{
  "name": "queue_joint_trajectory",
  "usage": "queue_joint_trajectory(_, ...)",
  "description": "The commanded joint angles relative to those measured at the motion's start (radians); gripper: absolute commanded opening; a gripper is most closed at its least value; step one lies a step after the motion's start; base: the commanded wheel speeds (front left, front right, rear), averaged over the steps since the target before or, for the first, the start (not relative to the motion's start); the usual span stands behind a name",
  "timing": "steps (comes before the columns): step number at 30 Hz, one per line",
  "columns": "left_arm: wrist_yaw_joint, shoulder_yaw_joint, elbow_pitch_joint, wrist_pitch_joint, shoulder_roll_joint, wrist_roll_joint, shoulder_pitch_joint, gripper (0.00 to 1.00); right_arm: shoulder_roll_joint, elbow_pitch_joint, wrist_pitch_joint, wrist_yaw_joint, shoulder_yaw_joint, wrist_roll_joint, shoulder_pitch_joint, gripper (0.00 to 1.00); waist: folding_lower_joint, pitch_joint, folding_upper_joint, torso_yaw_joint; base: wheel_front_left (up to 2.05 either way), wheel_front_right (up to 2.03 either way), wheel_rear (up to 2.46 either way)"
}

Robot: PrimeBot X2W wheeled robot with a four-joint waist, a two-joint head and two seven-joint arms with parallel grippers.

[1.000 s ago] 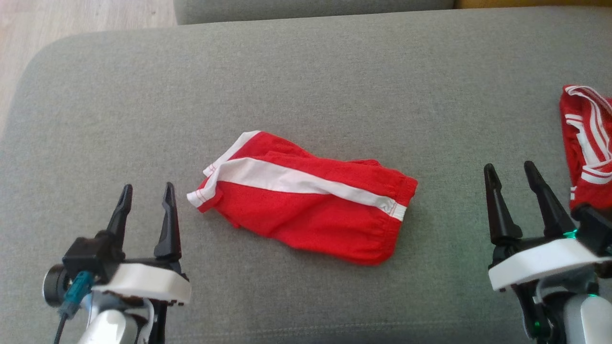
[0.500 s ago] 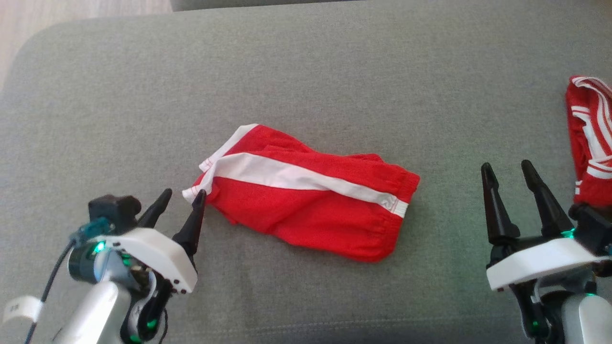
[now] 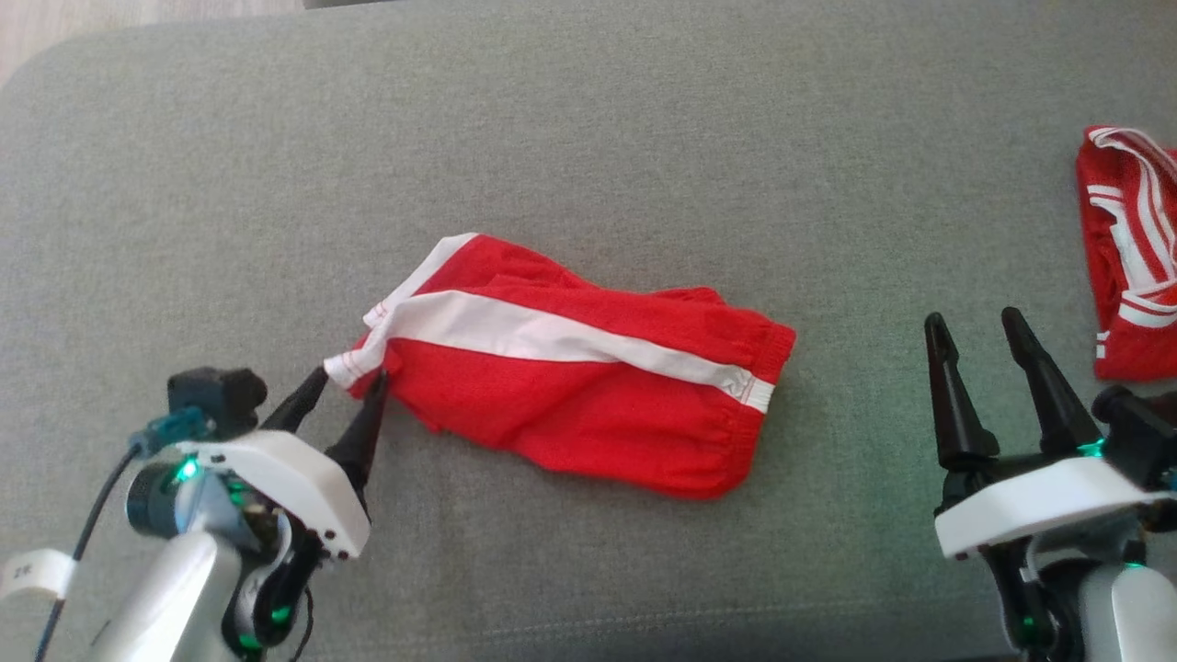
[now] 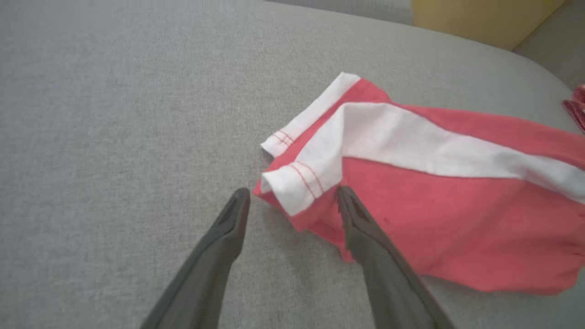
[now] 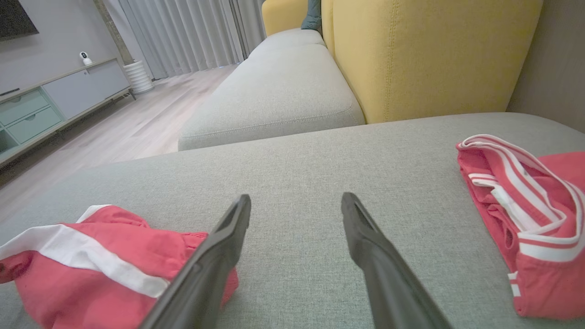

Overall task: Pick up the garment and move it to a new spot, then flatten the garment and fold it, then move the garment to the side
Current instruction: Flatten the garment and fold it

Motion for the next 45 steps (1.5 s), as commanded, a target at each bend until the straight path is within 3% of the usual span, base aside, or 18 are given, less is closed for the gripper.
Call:
queue_joint_trajectory(1,-0.006,0.041,-0.03,-0.015,0.034,0.002,-0.056,0.48,-0.005,-0.032,-0.012,-0.001,0.022,0.003,-0.03,1.0,0.0,0.002,0.0,0.001,0.0,0.0,0.0)
queue_joint_trajectory(2,-0.009,0.042,-0.032,-0.023,0.034,0.003,-0.059,0.05,-0.005,-0.031,-0.012,-0.001,0.023,0.004,-0.031,1.0,0.0,0.003,0.0,0.001,0.0,0.0,0.0)
queue_joint_trajectory(3,-0.011,0.042,-0.033,-0.033,0.035,0.006,-0.062,0.0,-0.005,-0.03,-0.012,-0.001,0.024,0.003,-0.032,1.0,0.0,0.004,0.0,0.002,0.0,0.0,0.0)
queue_joint_trajectory(10,-0.009,0.044,-0.035,-0.072,0.037,0.02,-0.073,0.0,-0.005,-0.004,0.011,-0.001,0.077,0.013,-0.034,1.0,0.0,0.007,0.0,0.006,0.0,0.0,0.0)
queue_joint_trajectory(16,0.0,0.032,-0.048,-0.074,0.032,0.03,-0.077,0.0,-0.005,0.096,0.071,-0.001,0.23,0.067,-0.036,1.0,0.0,0.016,0.0,0.02,0.0,0.0,0.0)
queue_joint_trajectory(25,0.002,0.024,-0.061,-0.091,0.026,0.037,-0.095,0.0,-0.005,0.243,0.041,-0.001,0.302,0.113,-0.128,1.0,0.0,0.04,0.0,0.044,0.0,0.0,0.0)
queue_joint_trajectory(26,0.002,0.024,-0.062,-0.095,0.025,0.038,-0.096,0.0,-0.005,0.249,0.034,-0.001,0.309,0.118,-0.137,0.57,0.0,0.041,0.0,0.045,0.0,0.0,0.0)
queue_joint_trajectory(27,0.004,0.025,-0.062,-0.101,0.026,0.04,-0.096,0.0,-0.005,0.251,0.026,-0.001,0.314,0.124,-0.144,0.0,0.0,0.041,0.0,0.047,0.0,0.0,0.0)
queue_joint_trajectory(32,0.015,0.036,-0.081,-0.147,0.032,0.059,-0.102,0.0,-0.005,0.229,0.012,-0.001,0.311,0.139,-0.153,0.0,0.0,0.037,0.0,0.051,0.0,0.0,0.0)
queue_joint_trajectory(36,0.034,0.056,-0.131,-0.209,0.051,0.099,-0.122,0.0,-0.011,0.141,-0.001,-0.001,0.297,0.132,-0.166,0.0,0.0,0.022,0.0,0.046,0.0,0.0,0.0)
queue_joint_trajectory(45,0.059,0.105,-0.312,-0.271,0.099,0.172,-0.243,0.0,-0.114,-0.107,0.068,-0.001,0.21,0.129,-0.284,0.0,0.0,-0.039,0.0,0.038,0.0,0.0,0.0)
